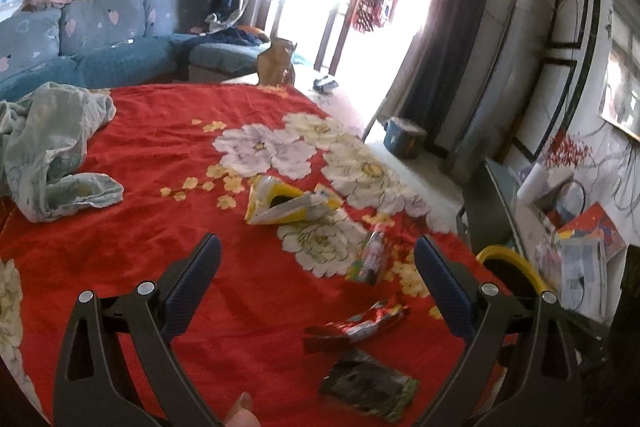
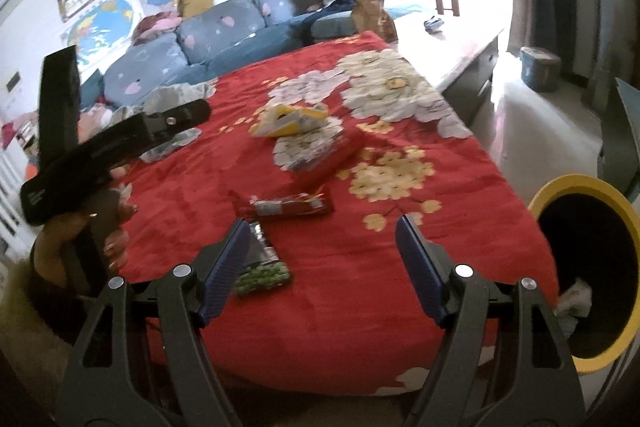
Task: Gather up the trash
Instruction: 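Grasp the green pea snack bag with the right tool while the left tool grasps the red wrapper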
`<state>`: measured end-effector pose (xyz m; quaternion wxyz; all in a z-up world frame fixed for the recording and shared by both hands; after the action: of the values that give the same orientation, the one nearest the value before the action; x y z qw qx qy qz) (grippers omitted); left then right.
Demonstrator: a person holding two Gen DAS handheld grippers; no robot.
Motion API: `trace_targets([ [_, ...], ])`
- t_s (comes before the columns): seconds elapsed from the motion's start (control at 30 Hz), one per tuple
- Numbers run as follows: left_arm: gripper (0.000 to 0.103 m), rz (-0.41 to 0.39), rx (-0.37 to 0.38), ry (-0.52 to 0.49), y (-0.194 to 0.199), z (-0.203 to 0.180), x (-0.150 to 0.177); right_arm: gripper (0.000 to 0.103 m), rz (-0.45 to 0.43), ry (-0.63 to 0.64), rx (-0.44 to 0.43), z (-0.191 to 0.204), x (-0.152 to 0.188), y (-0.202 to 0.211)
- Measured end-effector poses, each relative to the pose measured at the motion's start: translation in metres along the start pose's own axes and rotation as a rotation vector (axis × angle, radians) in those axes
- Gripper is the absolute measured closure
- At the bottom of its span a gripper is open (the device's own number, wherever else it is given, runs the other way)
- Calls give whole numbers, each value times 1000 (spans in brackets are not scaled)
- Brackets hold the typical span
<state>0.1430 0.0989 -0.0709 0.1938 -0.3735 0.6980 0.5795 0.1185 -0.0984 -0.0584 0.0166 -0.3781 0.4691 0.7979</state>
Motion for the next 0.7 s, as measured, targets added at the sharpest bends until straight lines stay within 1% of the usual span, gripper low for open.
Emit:
trace_targets([
  [0.03,10,21,12,4,-4,4,2,36,3,3,-3,2,0,-2],
  [0.07,12,32,20,9,-6,7,3,36,10,7,-11,5,1,-5],
  [0.1,17,50,33,19,-10,12,5,36,18,10,-24,8,1,-8],
  [0.13,19,71,41,26,-14,16,7,36,24,14,-30,10,2,-11],
  [0.2,25,114,46,34,-24,22,13,36,48,28,-39,16,4,-19],
  [0.27,29,142,62,43,-31,26,18,36,72,40,-58,21,7,-28],
  [0.3,31,162,83,49,-35,27,21,36,84,46,-67,24,8,-32],
  [0.4,36,206,124,52,-44,28,29,36,117,68,-77,31,11,-44],
  [0.53,38,248,147,41,-53,25,38,37,156,96,-92,40,14,-59],
  [0.63,41,277,163,31,-61,21,45,42,194,110,-103,46,19,-72],
  [0.7,44,293,170,22,-66,17,48,47,213,117,-113,49,22,-77],
])
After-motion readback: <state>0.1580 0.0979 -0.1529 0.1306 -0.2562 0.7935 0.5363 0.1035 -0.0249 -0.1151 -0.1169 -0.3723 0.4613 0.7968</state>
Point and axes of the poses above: each gripper's, at about its wrist camera, not at the fingertips, and y roughly against the way its jaws point, z to its left, x to its underside, the point moved 5 cm from there along -y, roughly the way its jaws point, and after that the axes turned 9 degrees about z, right-handed, at the moved point
